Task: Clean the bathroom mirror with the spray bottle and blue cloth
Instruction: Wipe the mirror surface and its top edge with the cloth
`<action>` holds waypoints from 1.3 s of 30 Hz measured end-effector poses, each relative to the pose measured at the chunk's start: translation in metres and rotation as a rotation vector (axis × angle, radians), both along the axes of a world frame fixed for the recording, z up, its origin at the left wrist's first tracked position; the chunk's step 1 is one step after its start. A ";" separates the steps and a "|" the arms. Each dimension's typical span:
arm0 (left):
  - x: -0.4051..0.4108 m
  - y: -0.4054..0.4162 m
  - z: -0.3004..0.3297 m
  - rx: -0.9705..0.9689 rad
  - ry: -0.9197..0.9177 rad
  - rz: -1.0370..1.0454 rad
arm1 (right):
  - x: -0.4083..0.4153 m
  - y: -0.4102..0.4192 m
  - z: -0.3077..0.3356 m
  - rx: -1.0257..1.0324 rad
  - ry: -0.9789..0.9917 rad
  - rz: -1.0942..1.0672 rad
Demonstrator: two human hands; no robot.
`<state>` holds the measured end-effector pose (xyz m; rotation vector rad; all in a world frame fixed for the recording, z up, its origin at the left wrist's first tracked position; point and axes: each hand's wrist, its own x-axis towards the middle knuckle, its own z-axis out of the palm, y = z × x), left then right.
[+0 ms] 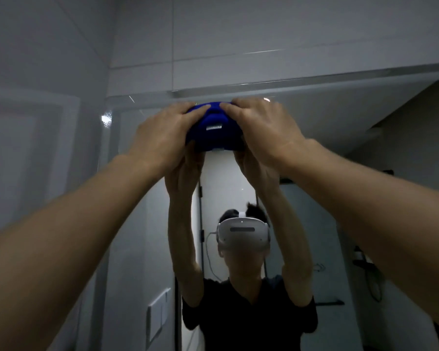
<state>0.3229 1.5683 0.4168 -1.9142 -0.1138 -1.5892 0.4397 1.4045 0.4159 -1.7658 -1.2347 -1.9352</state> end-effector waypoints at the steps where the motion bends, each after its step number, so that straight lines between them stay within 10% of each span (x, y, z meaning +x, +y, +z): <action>1: 0.001 0.000 0.007 0.002 -0.008 -0.004 | -0.001 0.000 0.008 0.001 -0.010 -0.006; 24: -0.038 0.024 0.034 0.003 -0.095 0.081 | -0.027 0.053 0.039 0.040 -0.047 0.051; 39: -0.087 0.068 0.031 -0.133 -0.102 0.560 | -0.074 0.129 0.044 0.005 -0.102 0.067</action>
